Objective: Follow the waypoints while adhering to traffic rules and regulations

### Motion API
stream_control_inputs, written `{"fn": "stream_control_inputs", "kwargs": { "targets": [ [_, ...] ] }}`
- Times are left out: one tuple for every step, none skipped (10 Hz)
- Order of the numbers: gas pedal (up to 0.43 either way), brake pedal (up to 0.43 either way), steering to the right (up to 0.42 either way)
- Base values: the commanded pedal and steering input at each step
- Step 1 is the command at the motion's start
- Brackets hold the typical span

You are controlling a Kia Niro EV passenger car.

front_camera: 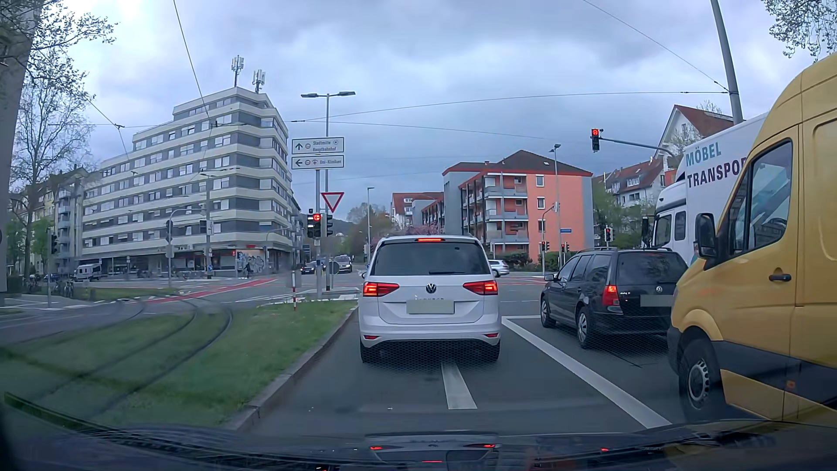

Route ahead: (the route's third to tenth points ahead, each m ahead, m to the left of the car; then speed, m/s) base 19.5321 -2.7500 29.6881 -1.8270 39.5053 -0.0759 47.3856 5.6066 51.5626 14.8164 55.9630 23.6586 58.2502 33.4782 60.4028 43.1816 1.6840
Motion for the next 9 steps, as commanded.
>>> {"fn": "stream_control_inputs", "kwargs": {
  "targets": [
    [0.0,0.122,-0.004],
    [0.0,0.122,-0.005],
    [0.0,0.122,-0.005],
    [0.0,0.122,-0.006],
    [0.0,0.122,-0.007],
    [0.0,0.122,-0.008],
    [0.0,0.122,-0.008],
    [0.0,0.116,-0.008],
    [0.0,0.104,-0.009]
  ]
}}
